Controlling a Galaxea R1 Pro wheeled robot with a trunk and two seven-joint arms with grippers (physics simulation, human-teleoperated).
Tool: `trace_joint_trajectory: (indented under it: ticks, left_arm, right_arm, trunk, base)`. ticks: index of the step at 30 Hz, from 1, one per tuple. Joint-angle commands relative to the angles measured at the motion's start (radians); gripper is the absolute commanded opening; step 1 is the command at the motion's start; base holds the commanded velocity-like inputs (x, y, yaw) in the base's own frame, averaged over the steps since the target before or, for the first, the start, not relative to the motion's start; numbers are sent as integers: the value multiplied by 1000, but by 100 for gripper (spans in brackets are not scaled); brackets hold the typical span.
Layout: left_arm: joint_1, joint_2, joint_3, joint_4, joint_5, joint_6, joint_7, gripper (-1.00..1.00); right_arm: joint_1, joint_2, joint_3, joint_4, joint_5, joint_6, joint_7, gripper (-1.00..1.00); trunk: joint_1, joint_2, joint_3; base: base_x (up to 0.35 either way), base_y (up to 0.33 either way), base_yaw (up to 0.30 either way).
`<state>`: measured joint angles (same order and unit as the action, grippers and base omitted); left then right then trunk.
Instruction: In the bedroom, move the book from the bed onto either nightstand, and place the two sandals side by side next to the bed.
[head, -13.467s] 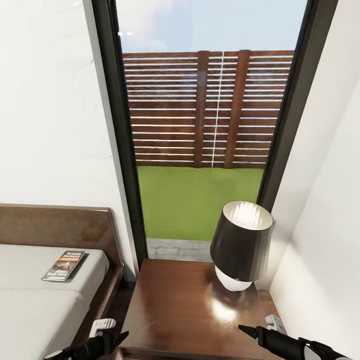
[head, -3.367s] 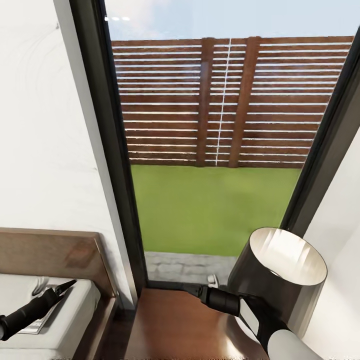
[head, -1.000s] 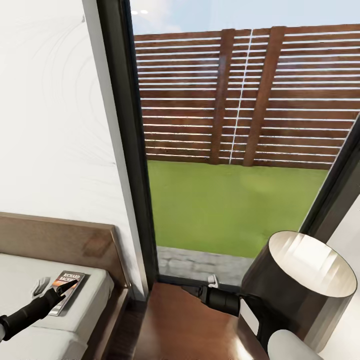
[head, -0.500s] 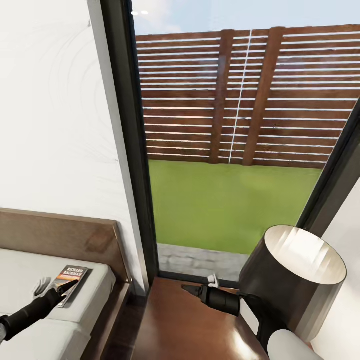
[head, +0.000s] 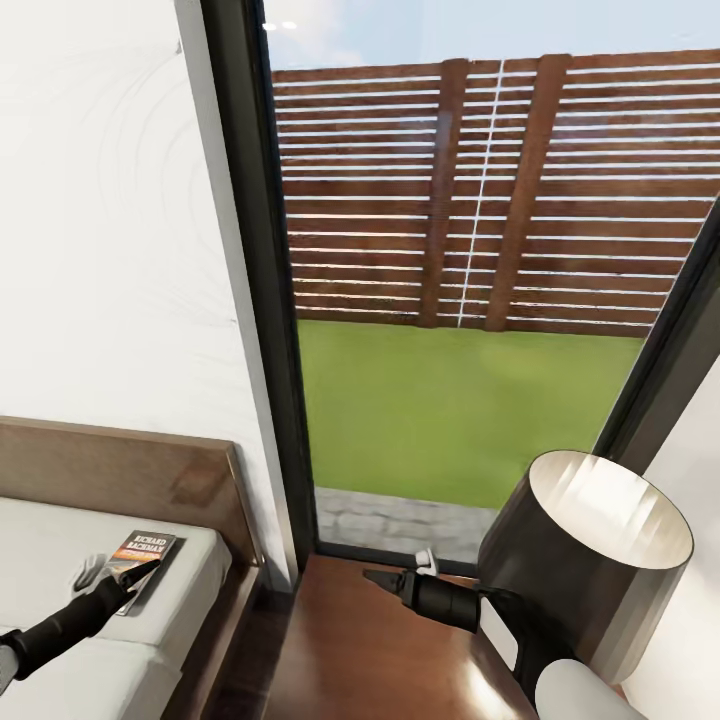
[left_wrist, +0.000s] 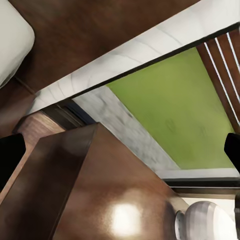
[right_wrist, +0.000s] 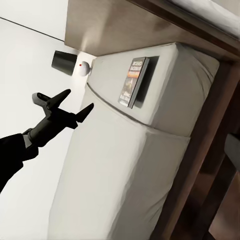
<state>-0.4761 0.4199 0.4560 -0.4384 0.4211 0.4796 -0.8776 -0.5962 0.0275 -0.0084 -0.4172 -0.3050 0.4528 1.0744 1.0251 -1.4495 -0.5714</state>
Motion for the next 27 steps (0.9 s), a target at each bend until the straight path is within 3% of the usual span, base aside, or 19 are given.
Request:
trace_joint_trajectory:
  ticks: [1,11,13,20,24,27]
  left_arm:
    - [-1,0,2,0,5,9,-1,100]
    - [-7,-4,10,-1,17,15,2,100]
    - [-16,1,12,-21,64,109,7,100]
    - [-18,6,12,-78,96,163,110,100]
    - [-18,8,13,-91,98,165,129,100]
    - [-18,28,20,-94,98,166,136,100]
  right_arm:
    - [0,0,-1,0,-5,9,1,100]
    - [0,0,-1,0,-7,9,1,100]
    - [0,0,0,0,-2,9,0,100]
    - [0,0,-1,0,-3,9,-1,100]
    - [0,0,-1,0,-3,9,-1,100]
    - [0,0,-1,0,-3,9,-1,100]
  trunk:
    - [0,-1,-1]
    - [0,-1,-1]
    - [0,-1,-1]
    - [0,-1,-1]
    - [0,-1,-1]
    - [0,-1,-1]
  base:
    - [0,0,0]
    - [0,0,0]
    - [0,0,0]
    - [0,0,0]
    - [0,0,0]
    - [0,0,0]
